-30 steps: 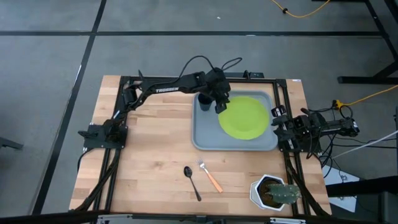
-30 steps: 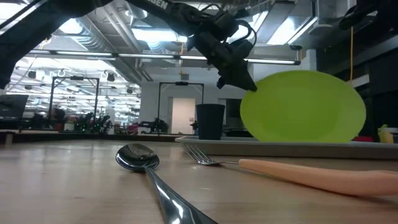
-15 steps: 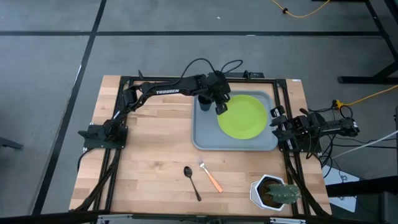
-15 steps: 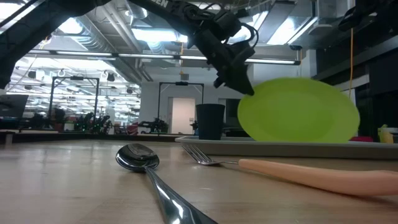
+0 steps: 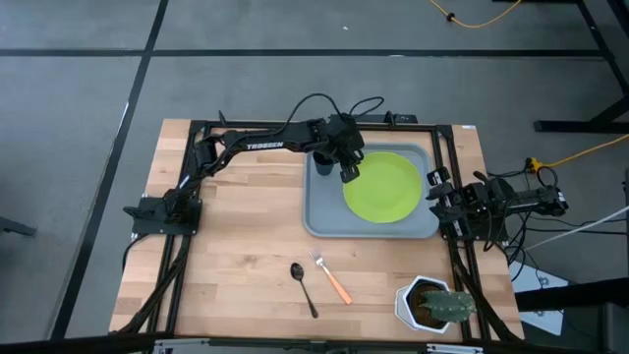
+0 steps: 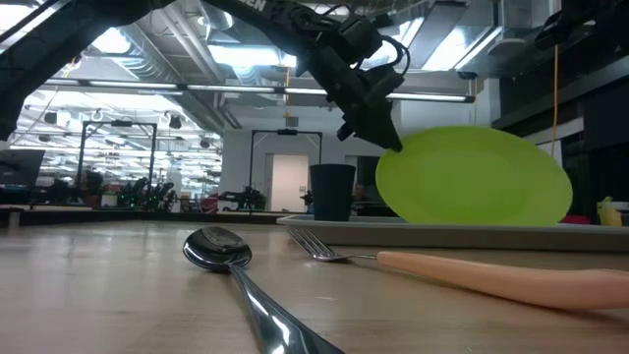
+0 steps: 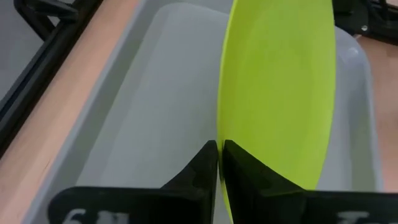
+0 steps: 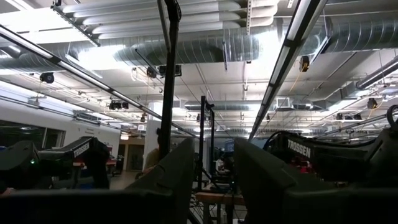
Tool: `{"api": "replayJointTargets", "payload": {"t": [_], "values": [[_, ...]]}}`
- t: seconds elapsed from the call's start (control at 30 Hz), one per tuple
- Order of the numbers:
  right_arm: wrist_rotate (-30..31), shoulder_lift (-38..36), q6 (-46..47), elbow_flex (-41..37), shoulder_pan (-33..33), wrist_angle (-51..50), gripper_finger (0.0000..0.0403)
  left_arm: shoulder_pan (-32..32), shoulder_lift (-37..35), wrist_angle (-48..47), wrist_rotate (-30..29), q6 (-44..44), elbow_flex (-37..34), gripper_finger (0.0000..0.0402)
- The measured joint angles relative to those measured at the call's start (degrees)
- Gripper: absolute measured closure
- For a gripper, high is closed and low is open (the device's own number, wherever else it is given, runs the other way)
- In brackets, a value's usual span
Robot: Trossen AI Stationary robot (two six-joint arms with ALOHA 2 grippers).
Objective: Pick and place plate/cup/fork/spoon on tray
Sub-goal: Put the light green plate on the gray serving tray to the bottom of the black cup
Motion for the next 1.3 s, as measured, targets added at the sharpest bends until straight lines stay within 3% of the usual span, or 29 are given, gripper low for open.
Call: {"api": "replayJointTargets", "payload": {"t": [1.3], "values": [[0.02, 0.0, 0.84, 0.0, 0.0, -1.79, 0.0283, -1.04, 0.0, -1.07, -0.43, 3.33, -0.02, 0.0372]]}}
